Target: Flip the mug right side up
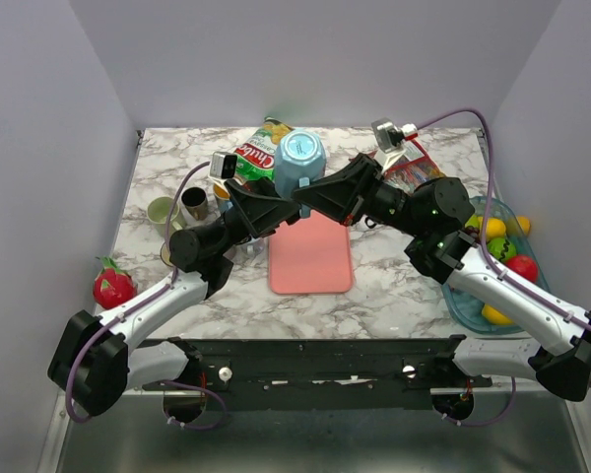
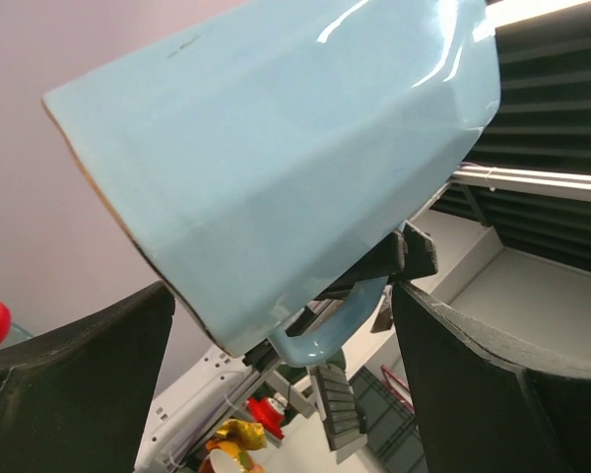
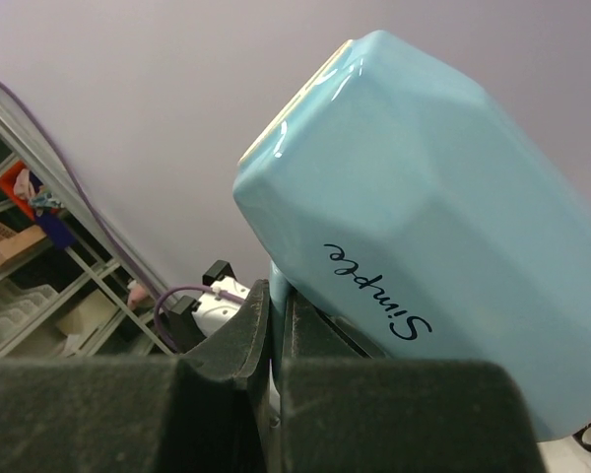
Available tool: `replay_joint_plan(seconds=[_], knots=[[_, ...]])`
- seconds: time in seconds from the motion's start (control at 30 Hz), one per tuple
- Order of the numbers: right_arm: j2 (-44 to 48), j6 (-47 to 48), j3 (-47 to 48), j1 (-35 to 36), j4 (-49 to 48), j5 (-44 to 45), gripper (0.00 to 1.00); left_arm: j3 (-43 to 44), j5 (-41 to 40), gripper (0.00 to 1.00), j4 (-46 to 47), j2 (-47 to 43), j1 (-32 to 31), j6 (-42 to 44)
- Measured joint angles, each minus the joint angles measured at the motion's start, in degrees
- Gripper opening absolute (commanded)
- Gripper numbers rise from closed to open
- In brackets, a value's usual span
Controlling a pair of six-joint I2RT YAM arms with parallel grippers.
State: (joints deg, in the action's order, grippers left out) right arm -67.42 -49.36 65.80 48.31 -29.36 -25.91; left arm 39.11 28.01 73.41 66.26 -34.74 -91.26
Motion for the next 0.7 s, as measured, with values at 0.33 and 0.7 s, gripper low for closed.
replay_joint_plan(seconds=[0.33,0.7], knots=[[0.74,-0.07,-2.29,0.00,-1.42,0.15,0.01,-0.24,-0.44,0.92,0.35,-0.55,-0.24,-0.72],[3.50,2.32,-5.05,0.79,-0.57,1.57,0.01,-4.20,-1.01,0.89,-3.13,-5.88,-0.37,-0.96]])
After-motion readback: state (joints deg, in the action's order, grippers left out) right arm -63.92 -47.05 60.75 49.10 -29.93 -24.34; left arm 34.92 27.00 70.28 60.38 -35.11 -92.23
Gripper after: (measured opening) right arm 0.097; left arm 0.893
